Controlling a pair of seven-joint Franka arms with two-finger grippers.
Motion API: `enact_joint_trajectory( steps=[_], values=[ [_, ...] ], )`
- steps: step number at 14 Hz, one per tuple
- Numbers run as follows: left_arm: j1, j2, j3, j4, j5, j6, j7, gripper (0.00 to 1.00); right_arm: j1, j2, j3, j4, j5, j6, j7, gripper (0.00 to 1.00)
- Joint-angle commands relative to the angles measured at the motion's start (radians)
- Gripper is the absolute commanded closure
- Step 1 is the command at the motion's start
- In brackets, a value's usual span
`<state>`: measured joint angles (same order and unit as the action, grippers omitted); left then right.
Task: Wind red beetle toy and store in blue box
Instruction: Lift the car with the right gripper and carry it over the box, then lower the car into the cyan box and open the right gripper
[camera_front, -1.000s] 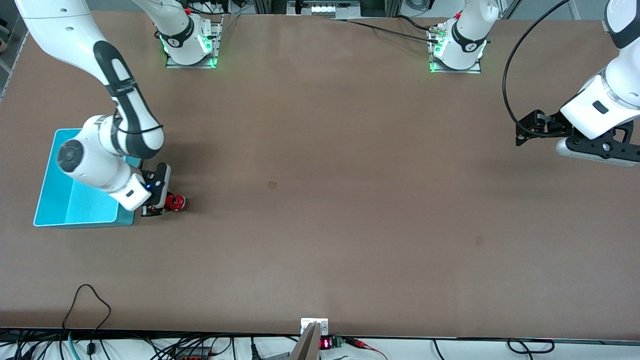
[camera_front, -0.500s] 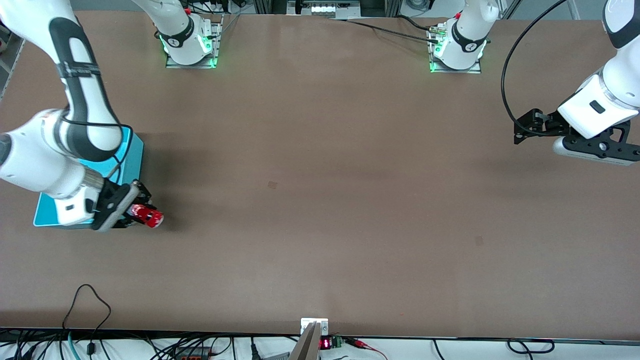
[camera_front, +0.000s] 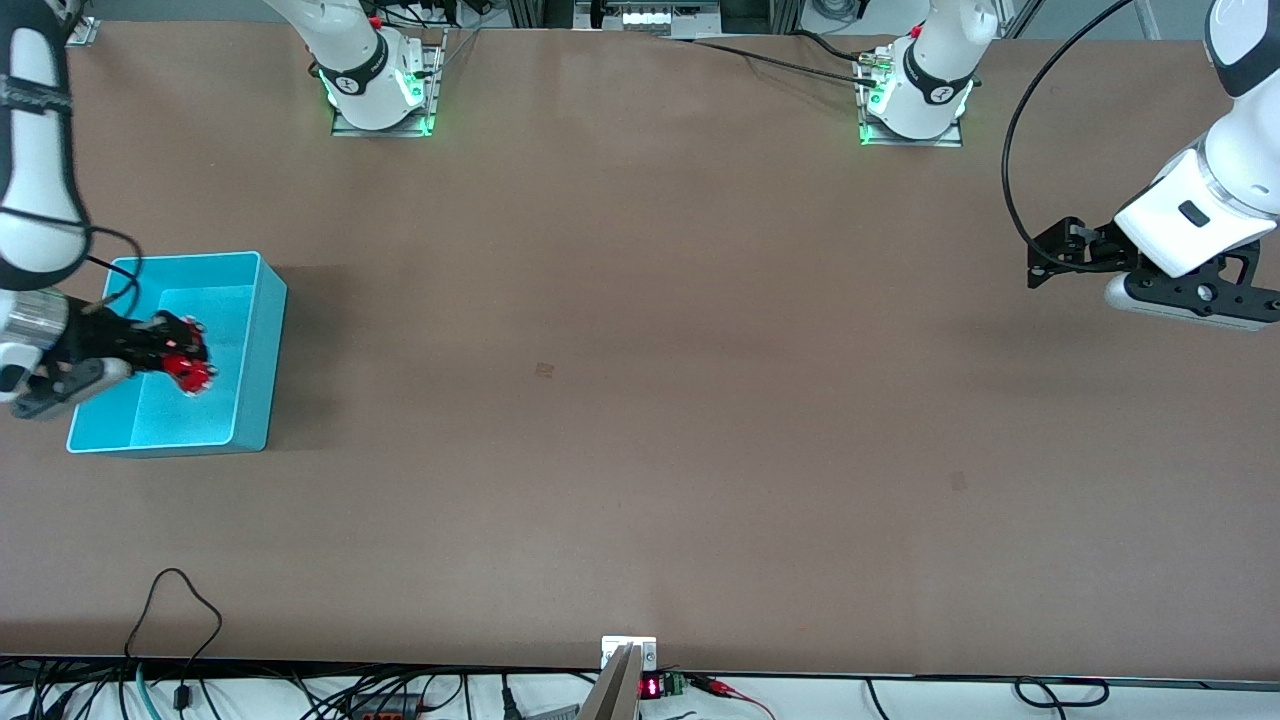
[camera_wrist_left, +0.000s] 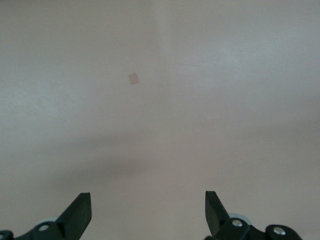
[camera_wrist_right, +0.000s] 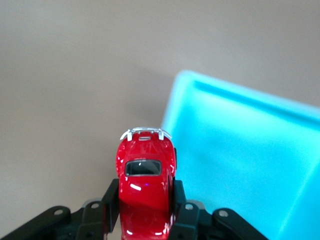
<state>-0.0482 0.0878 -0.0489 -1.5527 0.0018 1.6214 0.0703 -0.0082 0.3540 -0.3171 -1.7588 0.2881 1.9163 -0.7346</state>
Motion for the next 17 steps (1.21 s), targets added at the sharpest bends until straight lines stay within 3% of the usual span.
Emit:
enact_joint_trajectory(
  steps=[1,9,12,15,16,17],
  values=[
    [-0.002,-0.008,-0.003,0.003,0.018,-0.018,-0.011,0.00,-0.006,0.058,-0.072,-0.025,-0.012,0.001,0.098,0.96],
    [-0.002,-0.010,-0.003,0.005,0.018,-0.020,-0.011,0.00,-0.009,0.204,-0.073,-0.044,-0.014,0.256,0.109,0.95],
    [-0.002,-0.010,-0.005,0.005,0.018,-0.020,-0.011,0.00,0.007,0.209,-0.073,-0.105,-0.014,0.355,0.116,0.93],
    [-0.004,-0.010,-0.005,0.005,0.018,-0.028,-0.011,0.00,0.019,0.209,-0.066,-0.214,-0.009,0.547,0.124,0.84],
    [-0.004,-0.010,-0.005,0.005,0.018,-0.028,-0.011,0.00,0.017,0.209,-0.065,-0.217,-0.007,0.556,0.124,0.71],
    [-0.004,-0.010,-0.005,0.005,0.018,-0.028,-0.011,0.00,0.017,0.213,-0.063,-0.217,-0.007,0.558,0.123,0.65]
  ],
)
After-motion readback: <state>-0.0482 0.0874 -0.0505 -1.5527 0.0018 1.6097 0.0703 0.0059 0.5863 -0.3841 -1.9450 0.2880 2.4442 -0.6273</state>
